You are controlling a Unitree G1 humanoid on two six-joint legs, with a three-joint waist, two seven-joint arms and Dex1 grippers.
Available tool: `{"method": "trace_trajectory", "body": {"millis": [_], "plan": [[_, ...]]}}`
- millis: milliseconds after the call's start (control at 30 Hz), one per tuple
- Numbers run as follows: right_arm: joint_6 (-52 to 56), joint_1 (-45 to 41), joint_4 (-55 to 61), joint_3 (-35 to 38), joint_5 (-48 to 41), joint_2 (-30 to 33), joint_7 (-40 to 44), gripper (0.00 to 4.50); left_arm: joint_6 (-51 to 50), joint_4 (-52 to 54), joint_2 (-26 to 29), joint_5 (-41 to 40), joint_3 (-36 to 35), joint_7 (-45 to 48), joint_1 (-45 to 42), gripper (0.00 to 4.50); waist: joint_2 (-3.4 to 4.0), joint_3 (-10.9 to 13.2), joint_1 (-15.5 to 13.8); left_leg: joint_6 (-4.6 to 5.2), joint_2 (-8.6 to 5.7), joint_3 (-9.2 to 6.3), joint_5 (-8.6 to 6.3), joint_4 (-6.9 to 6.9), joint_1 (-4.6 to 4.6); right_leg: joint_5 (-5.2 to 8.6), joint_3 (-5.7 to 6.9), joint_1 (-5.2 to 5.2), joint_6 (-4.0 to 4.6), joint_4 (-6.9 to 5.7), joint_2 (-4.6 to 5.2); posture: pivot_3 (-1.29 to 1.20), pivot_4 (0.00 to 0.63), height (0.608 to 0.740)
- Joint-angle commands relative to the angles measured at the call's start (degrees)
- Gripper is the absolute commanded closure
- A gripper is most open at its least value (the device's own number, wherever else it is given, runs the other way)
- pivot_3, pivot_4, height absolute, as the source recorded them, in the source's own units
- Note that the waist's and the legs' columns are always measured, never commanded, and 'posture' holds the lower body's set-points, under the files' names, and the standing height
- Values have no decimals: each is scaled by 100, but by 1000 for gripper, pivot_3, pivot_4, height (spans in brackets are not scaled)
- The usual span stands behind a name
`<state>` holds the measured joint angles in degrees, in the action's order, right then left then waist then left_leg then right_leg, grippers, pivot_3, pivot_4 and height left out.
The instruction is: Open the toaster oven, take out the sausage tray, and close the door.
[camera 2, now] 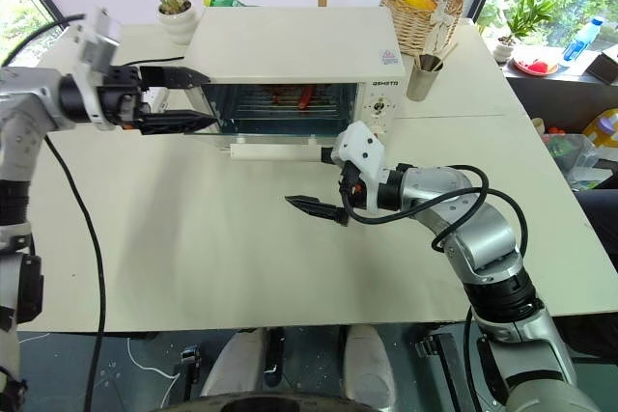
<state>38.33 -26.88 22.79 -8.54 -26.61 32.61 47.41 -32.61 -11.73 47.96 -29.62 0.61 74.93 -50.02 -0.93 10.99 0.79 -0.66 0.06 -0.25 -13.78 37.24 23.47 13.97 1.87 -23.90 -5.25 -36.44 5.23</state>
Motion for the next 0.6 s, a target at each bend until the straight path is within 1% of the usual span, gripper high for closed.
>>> {"method": "trace_trajectory", "body": {"millis": [33, 67, 133, 233, 433, 600], "plan": [[-93, 45, 418, 16, -76, -9, 4, 0, 744, -131, -85, 463, 165, 105, -99, 1378, 0, 0, -4, 0, 0, 0, 0, 0, 0, 0, 0, 0, 0, 0, 0, 0, 150, 740], [-90, 63, 433, 16, -75, -9, -1, 0, 864, -180, -124, 549, 201, 127, -107, 2012, 0, 0, -6, 0, 0, 0, 0, 0, 0, 0, 0, 0, 0, 0, 0, 0, 150, 740], [-89, 95, 459, 12, -70, -7, -11, 0, 1135, -449, -319, 748, 309, 96, -275, 2928, 0, 0, -11, 0, 0, 1, 0, 0, 0, 0, 0, 1, 0, 0, 0, 0, 150, 740], [-80, 96, 466, 23, -64, -21, -29, 0, 1394, -736, -513, 962, 409, 142, -436, 4452, -1, 0, -16, 0, 0, 0, 0, 4, 0, 0, 0, 2, 0, 0, 0, 0, 150, 740], [-89, 43, 418, 46, -26, -74, -98, 0, 1830, -953, -608, 1345, 617, 354, -448, 4452, -1, 0, -3, 0, 0, 0, 0, 2, 0, 0, -1, 1, 0, 0, -1, 0, 150, 740], [-67, 60, 436, 130, 18, 7, -188, 0, 1805, -917, -578, 1369, 619, 544, -360, 4452, -1, 0, -13, 0, 0, 0, 0, 5, 0, 0, -1, 2, 0, 0, -1, 0, 150, 740]]}}
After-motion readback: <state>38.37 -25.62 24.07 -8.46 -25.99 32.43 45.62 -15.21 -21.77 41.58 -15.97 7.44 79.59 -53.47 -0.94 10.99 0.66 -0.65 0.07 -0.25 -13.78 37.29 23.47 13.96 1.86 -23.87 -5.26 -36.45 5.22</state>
